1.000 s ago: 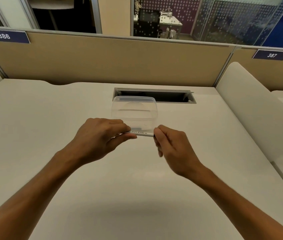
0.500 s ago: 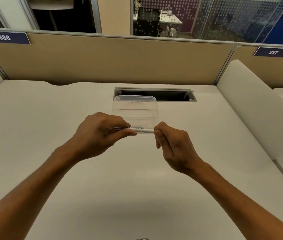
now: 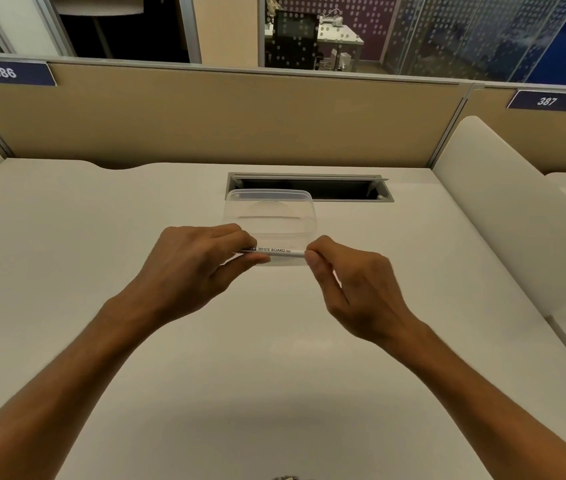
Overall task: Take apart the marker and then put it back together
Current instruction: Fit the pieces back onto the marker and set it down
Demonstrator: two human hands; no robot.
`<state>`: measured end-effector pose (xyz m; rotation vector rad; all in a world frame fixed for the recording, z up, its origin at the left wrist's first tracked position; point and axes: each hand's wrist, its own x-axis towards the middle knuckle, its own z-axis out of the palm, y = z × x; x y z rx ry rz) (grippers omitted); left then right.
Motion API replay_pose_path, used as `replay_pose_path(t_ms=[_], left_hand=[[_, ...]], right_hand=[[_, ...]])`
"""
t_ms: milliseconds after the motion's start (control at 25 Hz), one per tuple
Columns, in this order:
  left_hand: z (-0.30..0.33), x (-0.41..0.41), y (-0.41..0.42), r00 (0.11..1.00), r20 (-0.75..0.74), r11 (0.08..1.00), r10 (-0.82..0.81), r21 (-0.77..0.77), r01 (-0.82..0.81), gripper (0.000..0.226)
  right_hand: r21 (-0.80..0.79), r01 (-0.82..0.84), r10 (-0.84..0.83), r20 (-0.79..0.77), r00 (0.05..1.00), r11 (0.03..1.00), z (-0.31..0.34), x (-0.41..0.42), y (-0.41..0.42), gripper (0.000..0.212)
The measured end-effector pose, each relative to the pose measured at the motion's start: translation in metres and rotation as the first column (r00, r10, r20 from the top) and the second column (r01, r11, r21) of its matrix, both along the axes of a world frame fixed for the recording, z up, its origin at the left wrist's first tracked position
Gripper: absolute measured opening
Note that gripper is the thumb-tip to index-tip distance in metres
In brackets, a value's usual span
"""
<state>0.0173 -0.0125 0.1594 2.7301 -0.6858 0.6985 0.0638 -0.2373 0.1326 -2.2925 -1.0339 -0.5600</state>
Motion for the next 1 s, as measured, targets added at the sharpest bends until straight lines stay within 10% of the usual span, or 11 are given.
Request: replay_pose_path(t_ms=[440,640,760,840,1000], left_hand=[[-0.004,0.003,0.005,0.911,-0.382,0.928,-0.157,-0.372,0.004,0.029],[0.0,0.001,0.002,0.98,-0.178,0.965,-0.086,-0.261,0.037,0.023],[0.0,-0.001,0.003,0.997,-0.064,0.999,-0.053,0.005,0.054,0.024],[-0.002,-0.002,0.004,0.996,-0.047,0.996,-0.07,0.059,0.073,0.028],[-0.001,0.0,0.004,0.993,-0.097,0.994,-0.066,-0.088,0.058,0.035]], right_hand=[[-0.015,-0.158,0.157,0.244,0.957,0.987,-0.004,0.013,-0.004,0.035],[0.235,-0.101,0.149,-0.194,0.97,0.967,-0.009,-0.007,0.013,0.027],[0.473,0.141,0.313,-0.75,0.582,0.87,-0.004,-0.011,0.022,0.041],[0.444,0.188,0.34,-0.844,0.414,0.876,0.002,-0.009,0.021,0.041],[0.261,0.015,0.117,-0.484,0.867,0.965,0.002,-0.009,0.015,0.035]])
